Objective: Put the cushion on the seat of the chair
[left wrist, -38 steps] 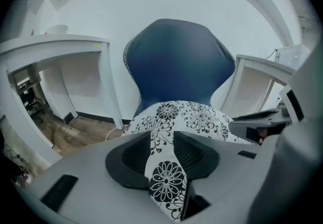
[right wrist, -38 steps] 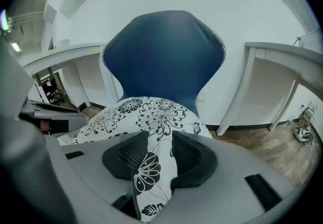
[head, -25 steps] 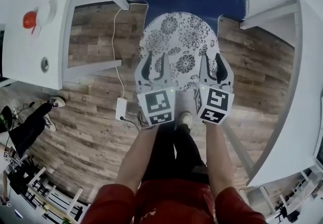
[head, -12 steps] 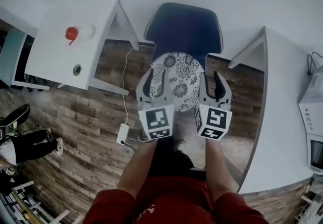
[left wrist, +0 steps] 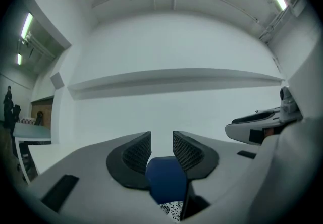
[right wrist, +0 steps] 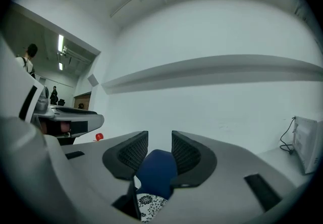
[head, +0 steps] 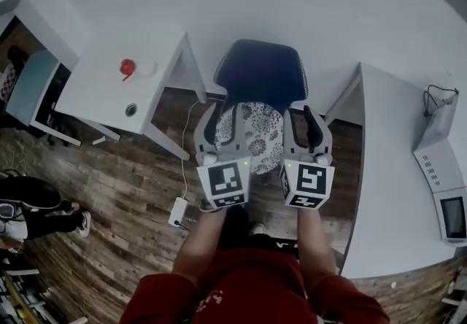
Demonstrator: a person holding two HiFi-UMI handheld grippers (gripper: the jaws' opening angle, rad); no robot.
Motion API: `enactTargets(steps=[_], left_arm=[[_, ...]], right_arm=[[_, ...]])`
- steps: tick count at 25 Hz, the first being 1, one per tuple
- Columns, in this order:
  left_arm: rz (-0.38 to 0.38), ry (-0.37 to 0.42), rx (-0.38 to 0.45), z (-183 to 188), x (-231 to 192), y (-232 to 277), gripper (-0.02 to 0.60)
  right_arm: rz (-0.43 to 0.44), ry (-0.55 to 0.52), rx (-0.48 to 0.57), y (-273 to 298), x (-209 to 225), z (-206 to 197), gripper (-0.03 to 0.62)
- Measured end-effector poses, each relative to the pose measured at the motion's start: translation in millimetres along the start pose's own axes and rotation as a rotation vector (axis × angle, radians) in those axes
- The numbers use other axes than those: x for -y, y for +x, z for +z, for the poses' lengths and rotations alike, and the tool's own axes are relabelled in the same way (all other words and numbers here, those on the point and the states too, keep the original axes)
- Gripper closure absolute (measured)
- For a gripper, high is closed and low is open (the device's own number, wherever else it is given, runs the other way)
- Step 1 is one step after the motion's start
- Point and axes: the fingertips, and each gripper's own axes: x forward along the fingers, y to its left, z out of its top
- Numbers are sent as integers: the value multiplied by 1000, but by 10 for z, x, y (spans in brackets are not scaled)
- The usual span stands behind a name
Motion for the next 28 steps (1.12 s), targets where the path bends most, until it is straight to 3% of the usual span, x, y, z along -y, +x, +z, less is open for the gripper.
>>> enactTargets(steps=[8,14,19,28], left_arm=[[5,21,45,347,22,-380,468],[-14,32,68,501,109,-521,530],[-54,4,82,575,197,-526,551],[-55,27,103,646,228,-577,554]], right_arm=[[31,-34,52,-367,-61,376,463],[66,3,98,-546,-93,576,560],[61,-22,113,-566,-99,660,566],[56,-31,109,-601,-82,636,566]])
